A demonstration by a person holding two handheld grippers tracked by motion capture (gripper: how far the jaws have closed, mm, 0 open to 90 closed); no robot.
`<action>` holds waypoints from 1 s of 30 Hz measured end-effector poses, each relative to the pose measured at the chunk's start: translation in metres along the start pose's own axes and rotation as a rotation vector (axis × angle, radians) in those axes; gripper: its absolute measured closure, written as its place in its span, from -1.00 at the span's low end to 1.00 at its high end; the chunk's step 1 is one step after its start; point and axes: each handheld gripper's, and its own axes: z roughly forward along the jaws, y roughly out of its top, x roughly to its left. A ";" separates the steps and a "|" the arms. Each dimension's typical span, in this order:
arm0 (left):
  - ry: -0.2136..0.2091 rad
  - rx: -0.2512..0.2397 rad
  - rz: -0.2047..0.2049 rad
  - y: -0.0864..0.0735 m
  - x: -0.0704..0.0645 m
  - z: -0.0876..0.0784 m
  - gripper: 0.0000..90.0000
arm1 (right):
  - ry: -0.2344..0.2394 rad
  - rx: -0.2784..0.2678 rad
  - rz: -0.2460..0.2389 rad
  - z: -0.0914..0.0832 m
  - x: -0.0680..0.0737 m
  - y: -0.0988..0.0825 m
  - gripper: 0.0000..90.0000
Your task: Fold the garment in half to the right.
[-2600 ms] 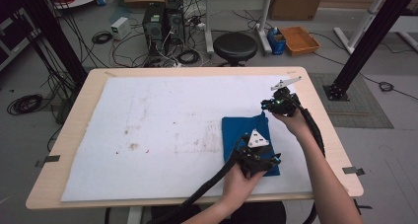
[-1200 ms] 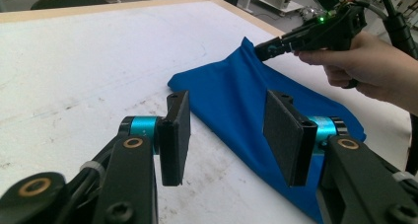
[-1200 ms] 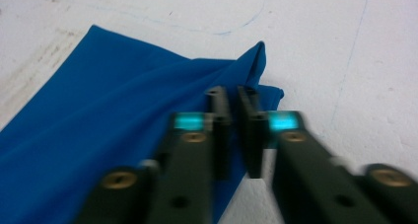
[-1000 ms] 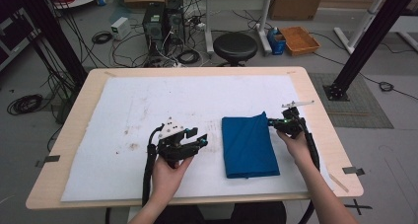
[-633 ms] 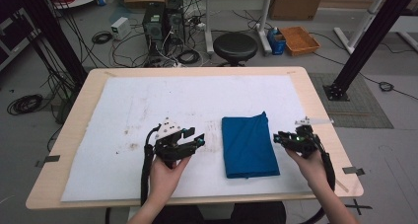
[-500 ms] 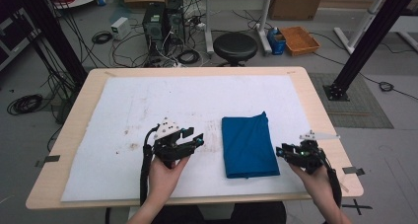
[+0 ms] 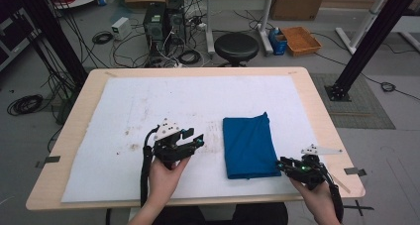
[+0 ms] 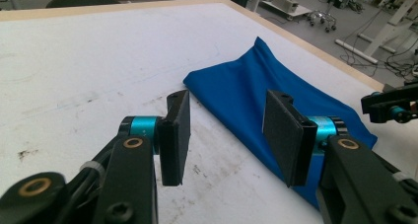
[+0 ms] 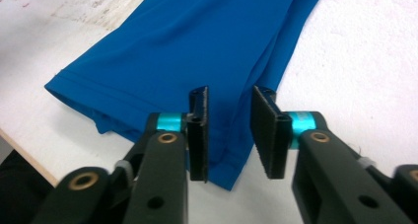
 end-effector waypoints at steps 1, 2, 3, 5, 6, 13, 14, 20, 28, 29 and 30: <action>-0.002 0.004 0.001 0.000 -0.001 0.000 0.19 | 0.003 0.009 0.009 0.002 -0.001 -0.001 0.42; -0.003 0.004 0.004 -0.001 -0.001 0.001 0.19 | 0.008 0.022 0.015 0.005 -0.001 -0.002 0.43; -0.005 0.008 0.004 -0.001 -0.002 0.001 0.19 | 0.010 0.037 0.020 0.007 -0.001 -0.003 0.52; -0.009 0.010 0.010 -0.001 -0.004 0.002 0.19 | 0.028 0.055 -0.001 0.010 -0.001 -0.003 0.72; -0.009 0.010 0.010 -0.002 -0.004 0.002 0.19 | 0.026 0.062 -0.009 0.010 0.001 -0.004 0.85; -0.005 0.007 0.005 -0.001 -0.003 0.001 0.19 | 0.002 0.042 -0.011 -0.002 0.000 -0.006 0.96; -0.004 0.006 0.002 -0.001 -0.003 0.001 0.19 | -0.002 0.041 -0.012 -0.005 -0.001 -0.007 0.96; -0.008 0.011 0.010 -0.001 -0.003 0.002 0.19 | -0.031 0.053 0.003 -0.011 -0.005 -0.014 0.86; -0.012 -0.006 0.034 0.005 0.004 -0.004 0.12 | -0.071 -0.033 -0.045 -0.018 -0.011 0.005 0.43; -0.013 -0.011 0.042 0.007 0.006 -0.006 0.09 | -0.075 -0.059 -0.060 -0.019 -0.012 0.010 0.36; -0.008 -0.015 0.056 0.009 0.008 -0.008 0.09 | -0.089 -0.081 -0.074 -0.020 -0.014 0.015 0.27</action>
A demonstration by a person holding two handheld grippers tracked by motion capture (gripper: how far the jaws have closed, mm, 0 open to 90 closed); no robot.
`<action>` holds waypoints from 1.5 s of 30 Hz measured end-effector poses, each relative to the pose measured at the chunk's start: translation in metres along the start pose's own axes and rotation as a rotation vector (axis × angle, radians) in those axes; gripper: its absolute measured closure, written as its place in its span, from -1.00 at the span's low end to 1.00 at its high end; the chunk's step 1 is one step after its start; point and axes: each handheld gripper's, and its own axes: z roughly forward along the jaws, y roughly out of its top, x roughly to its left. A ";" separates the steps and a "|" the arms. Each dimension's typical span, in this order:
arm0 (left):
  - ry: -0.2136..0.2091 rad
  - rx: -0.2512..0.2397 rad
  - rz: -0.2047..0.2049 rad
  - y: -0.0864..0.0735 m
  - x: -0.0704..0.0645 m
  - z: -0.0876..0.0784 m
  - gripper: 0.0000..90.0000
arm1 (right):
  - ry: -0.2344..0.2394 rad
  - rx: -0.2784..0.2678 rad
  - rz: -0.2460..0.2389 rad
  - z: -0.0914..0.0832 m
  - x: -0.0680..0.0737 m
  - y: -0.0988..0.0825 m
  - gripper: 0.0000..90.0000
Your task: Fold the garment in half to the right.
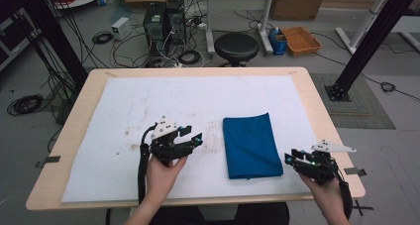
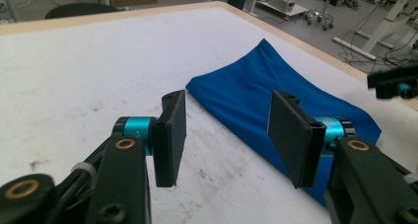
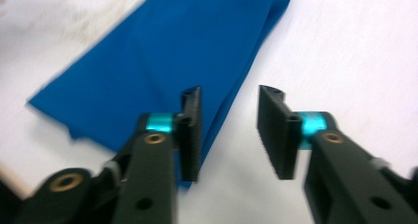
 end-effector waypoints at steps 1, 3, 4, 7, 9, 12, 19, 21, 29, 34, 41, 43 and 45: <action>0.009 -0.004 0.025 0.002 0.004 -0.003 0.09 | -0.008 -0.023 -0.001 0.000 -0.002 0.006 0.19; 0.021 -0.010 0.057 0.006 0.010 -0.007 0.04 | -0.020 -0.076 -0.003 -0.001 -0.008 0.019 0.11; 0.026 -0.011 0.067 0.007 0.014 -0.010 0.03 | -0.026 -0.091 -0.009 -0.001 -0.010 0.023 0.07; 0.038 -0.013 0.087 0.010 0.031 -0.019 -0.02 | -0.051 -0.140 -0.022 0.002 -0.018 0.039 0.01; 0.045 -0.012 0.100 0.012 0.042 -0.025 -0.03 | -0.069 -0.167 -0.031 0.004 -0.022 0.049 -0.03; 0.054 -0.011 0.139 0.012 0.057 -0.033 -0.05 | -0.068 -0.198 -0.029 0.009 -0.026 0.060 -0.07; 0.029 -0.025 0.174 0.007 0.080 -0.046 -0.09 | -0.028 -0.184 -0.107 0.021 -0.029 0.056 -0.12; 0.022 -0.041 0.152 0.007 0.083 -0.049 -0.11 | -0.013 -0.179 -0.108 0.022 -0.031 0.054 -0.13; 0.011 -0.082 0.147 0.008 0.082 -0.053 -0.19 | 0.015 -0.184 -0.100 0.019 -0.033 0.056 -0.22; 0.017 -0.074 0.143 0.004 0.081 -0.052 -0.20 | 0.023 -0.176 -0.092 0.021 -0.033 0.058 -0.33; 0.026 -0.070 0.139 0.002 0.082 -0.052 -0.19 | 0.031 -0.174 -0.082 0.022 -0.036 0.060 -0.40; 0.026 -0.069 0.139 0.002 0.081 -0.051 -0.19 | 0.029 -0.173 -0.076 0.022 -0.036 0.060 -0.40; 0.025 -0.064 0.143 0.001 0.080 -0.051 -0.20 | 0.028 -0.172 -0.078 0.022 -0.037 0.060 -0.40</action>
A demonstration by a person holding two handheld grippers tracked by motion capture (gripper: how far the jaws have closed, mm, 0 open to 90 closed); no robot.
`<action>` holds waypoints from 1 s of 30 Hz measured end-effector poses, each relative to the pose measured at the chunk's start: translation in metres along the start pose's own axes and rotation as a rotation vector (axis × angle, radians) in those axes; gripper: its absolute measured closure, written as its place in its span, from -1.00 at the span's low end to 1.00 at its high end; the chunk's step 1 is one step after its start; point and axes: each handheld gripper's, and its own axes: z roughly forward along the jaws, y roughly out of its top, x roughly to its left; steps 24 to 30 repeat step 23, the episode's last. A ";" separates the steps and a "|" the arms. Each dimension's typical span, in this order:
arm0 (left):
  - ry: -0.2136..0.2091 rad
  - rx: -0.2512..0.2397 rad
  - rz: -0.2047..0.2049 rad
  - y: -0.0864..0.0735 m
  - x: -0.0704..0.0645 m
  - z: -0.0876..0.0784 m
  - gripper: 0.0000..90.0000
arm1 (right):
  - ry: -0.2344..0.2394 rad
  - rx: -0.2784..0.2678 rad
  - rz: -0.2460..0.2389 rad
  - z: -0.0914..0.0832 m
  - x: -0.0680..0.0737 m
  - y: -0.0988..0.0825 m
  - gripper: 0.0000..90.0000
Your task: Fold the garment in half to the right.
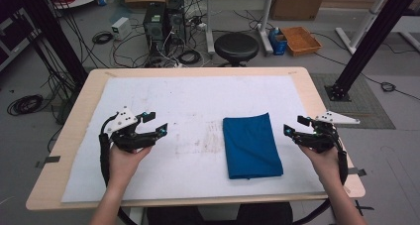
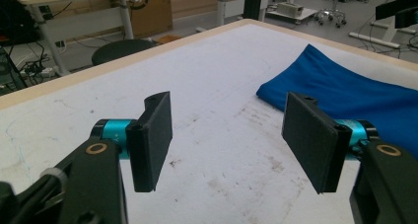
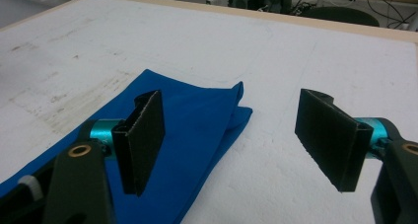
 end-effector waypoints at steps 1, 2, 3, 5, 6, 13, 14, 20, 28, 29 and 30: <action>0.000 0.002 0.000 0.000 0.000 0.000 -0.20 | 0.001 0.000 0.000 0.000 0.000 0.000 -0.40; -0.002 0.001 -0.002 0.000 -0.001 0.001 -0.19 | 0.001 -0.001 0.003 0.000 0.000 0.000 -0.40; -0.002 0.003 0.002 0.000 -0.001 0.001 -0.19 | 0.001 0.000 0.005 0.000 -0.001 0.000 -0.40; 0.000 0.005 0.001 0.000 -0.001 0.001 -0.19 | 0.002 0.001 0.005 0.000 -0.001 0.000 -0.40; -0.001 0.005 0.003 0.000 -0.001 0.001 -0.20 | 0.002 -0.001 0.004 0.000 -0.001 0.000 -0.40; -0.001 0.008 0.002 -0.001 -0.001 0.001 -0.20 | 0.002 0.004 0.002 0.001 0.000 0.000 -0.41; 0.000 0.010 0.002 -0.001 -0.002 0.002 -0.19 | 0.002 0.004 0.000 0.001 -0.001 0.000 -0.41; -0.002 0.016 0.004 -0.002 -0.003 0.003 -0.19 | 0.001 0.008 0.004 0.002 -0.001 -0.001 -0.41; -0.002 0.018 0.004 -0.002 -0.004 0.005 -0.19 | 0.000 0.004 0.004 0.001 -0.001 -0.001 -0.42; -0.002 0.018 0.004 -0.002 -0.004 0.005 -0.19 | 0.000 0.004 0.004 0.001 -0.001 -0.001 -0.42; -0.002 0.018 0.004 -0.002 -0.004 0.005 -0.19 | 0.000 0.004 0.004 0.001 -0.001 -0.001 -0.42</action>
